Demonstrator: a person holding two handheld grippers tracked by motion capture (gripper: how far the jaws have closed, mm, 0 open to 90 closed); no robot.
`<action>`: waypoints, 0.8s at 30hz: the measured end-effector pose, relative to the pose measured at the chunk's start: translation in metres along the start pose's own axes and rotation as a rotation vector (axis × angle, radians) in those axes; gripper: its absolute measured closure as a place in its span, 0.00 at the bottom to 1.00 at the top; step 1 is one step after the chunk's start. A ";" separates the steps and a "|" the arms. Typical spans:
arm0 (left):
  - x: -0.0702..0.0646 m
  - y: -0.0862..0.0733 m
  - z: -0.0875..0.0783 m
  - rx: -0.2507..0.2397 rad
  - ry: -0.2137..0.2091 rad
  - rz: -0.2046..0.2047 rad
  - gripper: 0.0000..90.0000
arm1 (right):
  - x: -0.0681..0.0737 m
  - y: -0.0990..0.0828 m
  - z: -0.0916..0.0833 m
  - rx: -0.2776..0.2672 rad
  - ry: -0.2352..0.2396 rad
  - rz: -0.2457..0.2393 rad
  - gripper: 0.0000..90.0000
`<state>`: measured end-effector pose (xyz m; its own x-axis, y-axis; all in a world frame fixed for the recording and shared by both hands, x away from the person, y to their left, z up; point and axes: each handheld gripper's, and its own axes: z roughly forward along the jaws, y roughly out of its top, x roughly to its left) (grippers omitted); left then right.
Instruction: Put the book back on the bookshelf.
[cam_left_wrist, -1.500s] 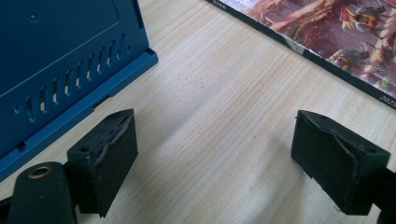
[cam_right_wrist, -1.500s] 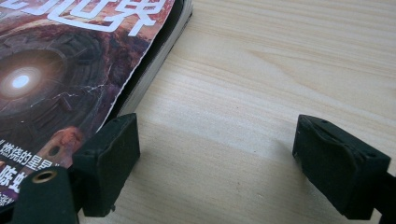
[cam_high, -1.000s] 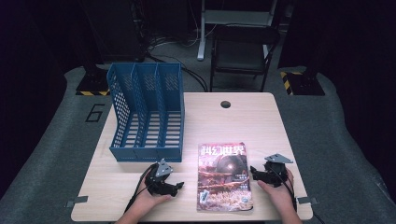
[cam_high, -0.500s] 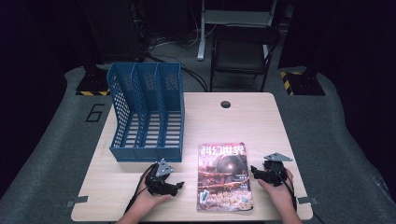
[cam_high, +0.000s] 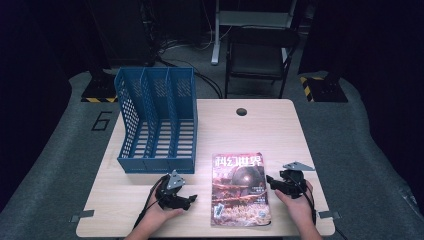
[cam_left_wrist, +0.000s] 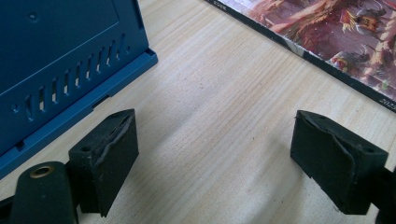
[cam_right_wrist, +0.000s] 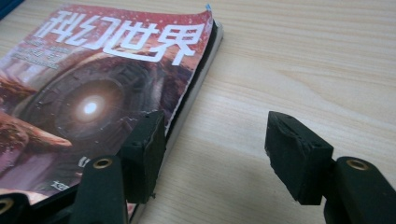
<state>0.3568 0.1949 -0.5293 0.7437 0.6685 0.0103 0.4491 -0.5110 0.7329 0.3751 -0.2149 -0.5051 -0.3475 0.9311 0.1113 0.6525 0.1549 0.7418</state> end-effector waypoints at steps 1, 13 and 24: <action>0.000 0.000 0.000 0.000 0.000 0.000 0.17 | 0.002 0.001 -0.001 0.000 0.004 0.011 0.42; 0.000 0.000 0.000 0.000 0.000 -0.001 0.17 | 0.019 0.002 0.009 0.031 0.064 -0.016 0.41; 0.000 0.001 -0.003 -0.005 -0.001 -0.014 0.27 | 0.028 0.001 0.018 0.073 0.086 -0.021 0.40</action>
<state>0.3556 0.1957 -0.5270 0.7375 0.6754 -0.0005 0.4572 -0.4987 0.7364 0.3779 -0.1826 -0.5130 -0.4159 0.8961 0.1551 0.6911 0.2005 0.6944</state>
